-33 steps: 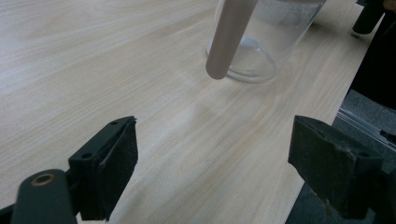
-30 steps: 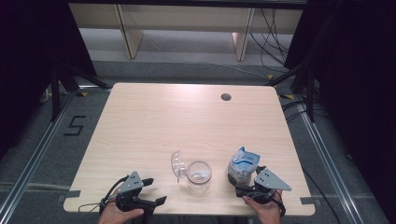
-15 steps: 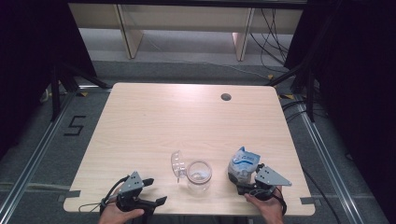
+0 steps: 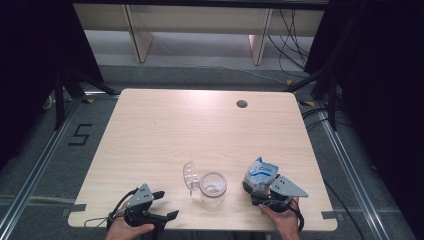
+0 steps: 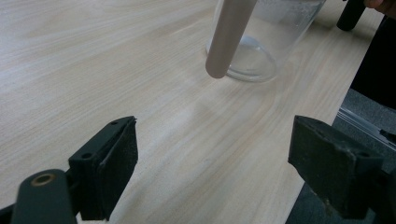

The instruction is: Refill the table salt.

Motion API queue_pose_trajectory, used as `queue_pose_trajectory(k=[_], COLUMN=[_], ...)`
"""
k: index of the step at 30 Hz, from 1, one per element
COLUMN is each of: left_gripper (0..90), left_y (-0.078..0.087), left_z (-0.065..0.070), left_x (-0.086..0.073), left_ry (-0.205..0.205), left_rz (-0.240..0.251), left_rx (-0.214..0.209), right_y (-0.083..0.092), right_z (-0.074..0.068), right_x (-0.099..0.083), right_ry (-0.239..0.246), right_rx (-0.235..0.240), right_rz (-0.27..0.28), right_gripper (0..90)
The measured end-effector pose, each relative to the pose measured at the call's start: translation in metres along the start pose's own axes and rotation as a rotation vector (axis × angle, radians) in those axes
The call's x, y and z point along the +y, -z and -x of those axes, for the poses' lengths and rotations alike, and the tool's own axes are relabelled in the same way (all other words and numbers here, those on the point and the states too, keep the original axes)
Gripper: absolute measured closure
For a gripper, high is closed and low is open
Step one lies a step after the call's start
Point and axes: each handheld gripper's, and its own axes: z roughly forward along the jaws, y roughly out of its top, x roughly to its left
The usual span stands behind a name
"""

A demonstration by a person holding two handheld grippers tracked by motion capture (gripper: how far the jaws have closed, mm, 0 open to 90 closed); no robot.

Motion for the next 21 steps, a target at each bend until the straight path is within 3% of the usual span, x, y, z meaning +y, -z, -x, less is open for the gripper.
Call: queue_pose_trajectory(k=[4,10,15,21], left_gripper=[15.3,15.3,15.3,15.3], left_y=[-0.0001,-0.0003,-0.0001,0.0006], left_z=[0.0001,0.0,0.0001,0.0007], left_x=[0.0,0.0,-0.0001,0.0008], left_ry=[0.0,-0.003,0.001,0.003], left_rz=[-0.001,-0.002,-0.001,-0.01], left_rx=[0.0,0.0,0.001,0.002], right_y=[0.0007,-0.0002,-0.0005,-0.0031], right_z=[-0.0036,-0.0011,-0.0035,-0.0001], right_x=[0.0,0.001,0.0009,0.0011], right_ry=[-0.053,-0.023,-0.04,0.002], right_rx=[0.017,0.023,0.018,0.013], right_rz=[-0.026,-0.027,-0.029,-0.006], right_gripper=[30.2,32.3,36.2,37.3])
